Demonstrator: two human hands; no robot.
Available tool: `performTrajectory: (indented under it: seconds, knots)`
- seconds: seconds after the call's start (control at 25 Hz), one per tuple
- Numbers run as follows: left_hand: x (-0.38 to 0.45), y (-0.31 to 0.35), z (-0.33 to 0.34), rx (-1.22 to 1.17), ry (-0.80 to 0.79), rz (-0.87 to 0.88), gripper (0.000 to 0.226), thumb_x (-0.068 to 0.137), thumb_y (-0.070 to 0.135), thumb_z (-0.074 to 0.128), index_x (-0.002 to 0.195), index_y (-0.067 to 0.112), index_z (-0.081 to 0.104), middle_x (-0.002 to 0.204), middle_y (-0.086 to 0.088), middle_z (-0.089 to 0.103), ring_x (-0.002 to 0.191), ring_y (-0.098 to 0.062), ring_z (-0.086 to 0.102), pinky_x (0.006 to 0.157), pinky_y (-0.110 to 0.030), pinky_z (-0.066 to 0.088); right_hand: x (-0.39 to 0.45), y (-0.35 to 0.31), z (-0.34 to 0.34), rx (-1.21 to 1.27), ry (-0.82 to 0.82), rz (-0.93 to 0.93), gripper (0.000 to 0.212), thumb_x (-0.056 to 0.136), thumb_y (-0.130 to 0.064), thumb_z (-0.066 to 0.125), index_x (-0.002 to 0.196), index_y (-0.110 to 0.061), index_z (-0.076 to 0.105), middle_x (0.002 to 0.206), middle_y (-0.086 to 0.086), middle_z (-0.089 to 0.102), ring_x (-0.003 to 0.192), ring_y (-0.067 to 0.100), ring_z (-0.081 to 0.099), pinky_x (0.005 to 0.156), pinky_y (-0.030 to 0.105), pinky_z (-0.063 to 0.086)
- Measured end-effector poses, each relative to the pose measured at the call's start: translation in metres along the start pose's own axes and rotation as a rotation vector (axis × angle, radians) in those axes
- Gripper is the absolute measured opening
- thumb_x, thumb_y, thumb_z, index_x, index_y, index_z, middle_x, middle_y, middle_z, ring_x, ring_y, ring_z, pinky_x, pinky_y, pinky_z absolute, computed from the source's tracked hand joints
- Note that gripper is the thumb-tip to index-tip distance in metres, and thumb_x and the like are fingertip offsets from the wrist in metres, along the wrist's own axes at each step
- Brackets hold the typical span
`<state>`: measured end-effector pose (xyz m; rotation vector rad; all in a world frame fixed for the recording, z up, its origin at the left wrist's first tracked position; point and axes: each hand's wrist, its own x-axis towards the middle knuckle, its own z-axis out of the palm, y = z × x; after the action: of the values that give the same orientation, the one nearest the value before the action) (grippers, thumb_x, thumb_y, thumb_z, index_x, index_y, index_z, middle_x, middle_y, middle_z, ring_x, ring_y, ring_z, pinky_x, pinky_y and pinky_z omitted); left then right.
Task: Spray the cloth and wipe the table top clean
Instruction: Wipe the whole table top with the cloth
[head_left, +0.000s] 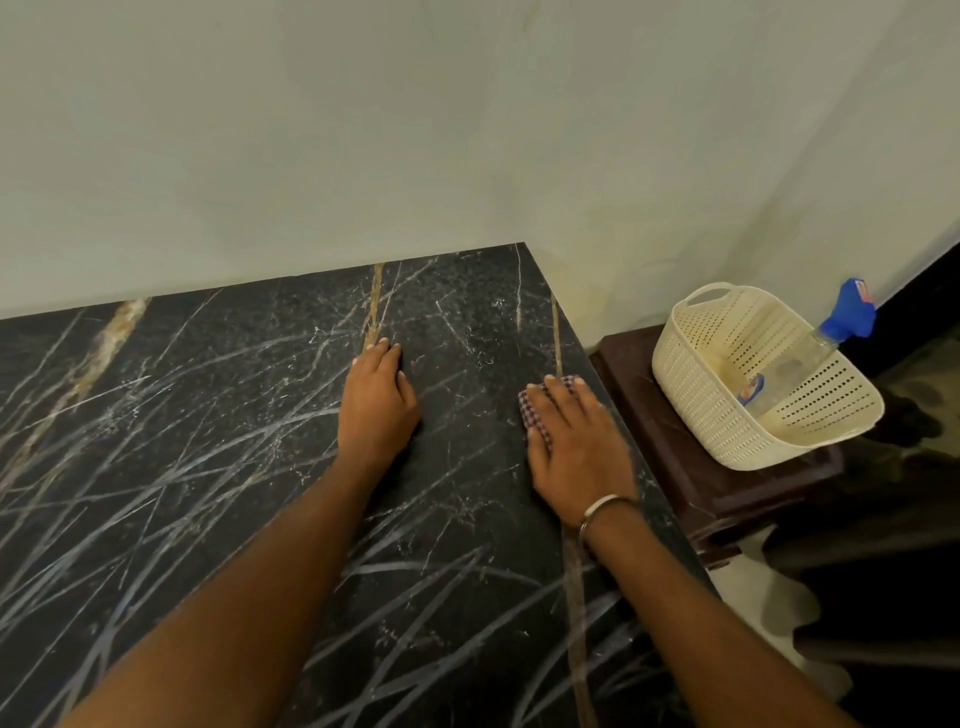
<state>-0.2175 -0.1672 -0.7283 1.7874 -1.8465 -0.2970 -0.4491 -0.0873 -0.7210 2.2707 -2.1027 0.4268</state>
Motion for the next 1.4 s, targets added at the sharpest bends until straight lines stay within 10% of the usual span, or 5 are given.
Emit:
performTrajectory:
  seconds: [1.4]
  knots:
    - [-0.061,0.007,-0.011,0.028,-0.005,0.026,0.044,0.097,0.014,0.040,0.138,-0.001,0.046,0.145,-0.016,0.045,0.137,-0.028,0.038,0.118,-0.041,0.025,-0.081,-0.001,-0.026,-0.038,0.024,0.203,0.051,0.094,-0.036,0.038,0.143,-0.023,0.039,0.151,0.000,0.038,0.143,0.026,0.025,0.115,0.045,0.028]
